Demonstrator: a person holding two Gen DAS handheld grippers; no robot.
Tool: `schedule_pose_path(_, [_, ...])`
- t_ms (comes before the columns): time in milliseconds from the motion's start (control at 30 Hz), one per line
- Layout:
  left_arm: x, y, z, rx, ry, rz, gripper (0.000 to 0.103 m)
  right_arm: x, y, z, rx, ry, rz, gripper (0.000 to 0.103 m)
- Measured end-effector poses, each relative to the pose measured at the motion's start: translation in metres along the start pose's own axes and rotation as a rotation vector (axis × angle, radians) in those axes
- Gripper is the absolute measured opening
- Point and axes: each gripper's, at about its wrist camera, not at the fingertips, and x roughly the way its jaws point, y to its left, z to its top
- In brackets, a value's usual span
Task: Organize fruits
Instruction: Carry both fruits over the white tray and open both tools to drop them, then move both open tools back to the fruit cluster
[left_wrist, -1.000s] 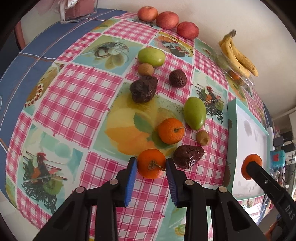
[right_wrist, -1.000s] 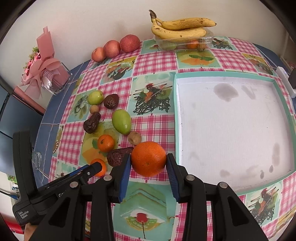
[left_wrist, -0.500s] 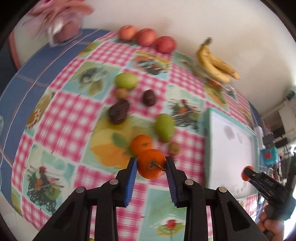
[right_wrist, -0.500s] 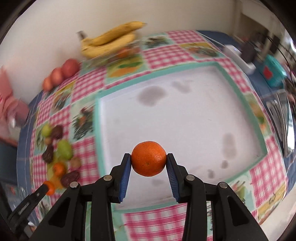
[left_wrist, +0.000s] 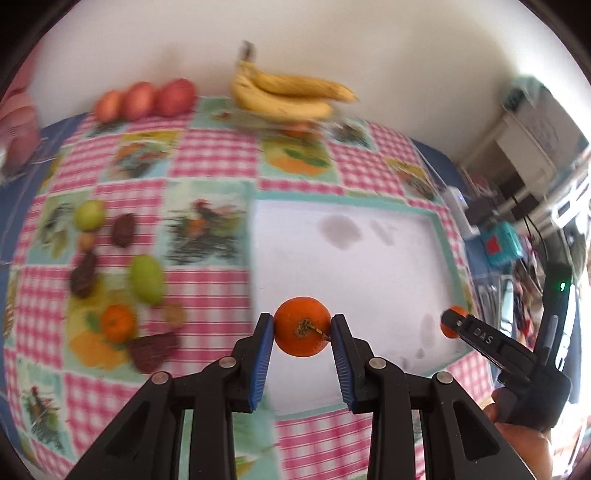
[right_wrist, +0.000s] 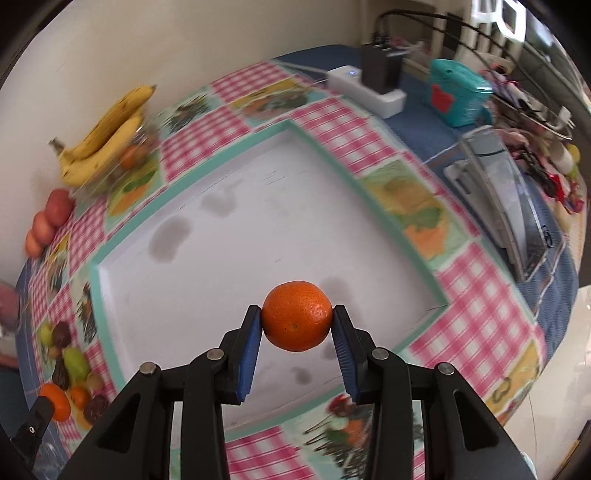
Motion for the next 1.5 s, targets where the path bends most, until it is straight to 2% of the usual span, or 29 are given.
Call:
schedule_pose_path(67, [0.017, -0.012, -0.001, 0.022, 0.034, -0.01, 0.034, 0.0, -0.008, 0.004, 0.014, -0.005, -0.011, 0.04])
schedule_pose_path(167, [0.045, -0.022, -0.008, 0.06, 0.091, 0.02, 0.034, 0.002, -0.017, 0.009, 0.034, -0.007, -0.02, 0.04])
schedule_pose_path(333, [0.072, -0.015, -0.017, 0.04, 0.166, 0.041, 0.034, 0.01, -0.023, 0.011, 0.036, -0.004, -0.036, 0.04])
schedule_pose_path(600, [0.074, -0.009, -0.016, 0.028, 0.165, 0.027, 0.034, 0.036, -0.025, 0.002, 0.02, 0.067, -0.081, 0.04])
schedule_pose_path(833, [0.073, -0.006, -0.016, 0.022, 0.17, 0.022, 0.035, 0.04, -0.022, -0.002, 0.005, 0.061, -0.096, 0.04])
schedule_pose_path(1000, [0.067, -0.007, -0.014, 0.038, 0.158, 0.056, 0.037, 0.04, -0.021, -0.001, 0.007, 0.065, -0.098, 0.04])
schedule_pose_path(1067, [0.062, -0.006, -0.012, 0.035, 0.144, 0.058, 0.045, 0.039, -0.022, 0.003, 0.01, 0.066, -0.09, 0.043])
schedule_pose_path(1133, [0.055, -0.003, -0.009, 0.03, 0.116, 0.079, 0.072, 0.036, -0.024, 0.004, 0.013, 0.062, -0.084, 0.064])
schedule_pose_path(1267, [0.042, 0.013, -0.004, -0.009, 0.062, 0.156, 0.081, 0.032, -0.018, 0.005, -0.017, 0.04, -0.072, 0.073])
schedule_pose_path(1333, [0.037, 0.026, -0.001, -0.047, 0.037, 0.21, 0.093, 0.029, -0.016, 0.004, -0.033, 0.026, -0.074, 0.084])
schedule_pose_path(1500, [0.024, 0.065, 0.003, -0.148, -0.02, 0.348, 0.101, 0.025, -0.008, 0.003, -0.079, -0.015, -0.072, 0.086])
